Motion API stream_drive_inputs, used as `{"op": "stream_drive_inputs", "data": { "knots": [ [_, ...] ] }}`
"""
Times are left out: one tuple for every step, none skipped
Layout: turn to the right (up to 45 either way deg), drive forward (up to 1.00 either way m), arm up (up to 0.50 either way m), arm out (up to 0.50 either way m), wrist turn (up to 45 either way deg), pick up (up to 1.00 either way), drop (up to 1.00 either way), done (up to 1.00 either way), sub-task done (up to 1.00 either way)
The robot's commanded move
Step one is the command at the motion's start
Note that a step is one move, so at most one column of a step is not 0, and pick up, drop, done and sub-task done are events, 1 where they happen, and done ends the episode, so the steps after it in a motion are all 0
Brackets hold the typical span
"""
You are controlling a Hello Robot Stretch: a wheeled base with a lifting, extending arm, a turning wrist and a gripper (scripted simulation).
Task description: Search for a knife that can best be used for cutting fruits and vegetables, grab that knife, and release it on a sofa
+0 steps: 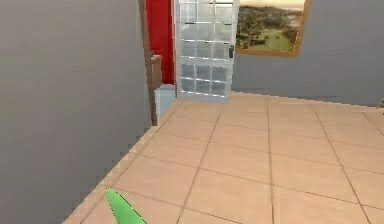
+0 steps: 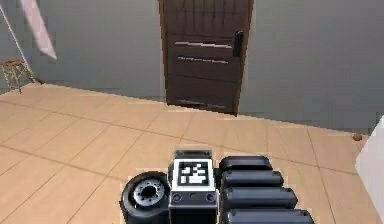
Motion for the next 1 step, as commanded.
{"op": "stream_drive_inputs", "data": {
  "knots": [
    [0.0, 1.0, 0.0, 0.0, 0.0, 0.0, 0.0, 0.0, 0.0]
  ]
}}
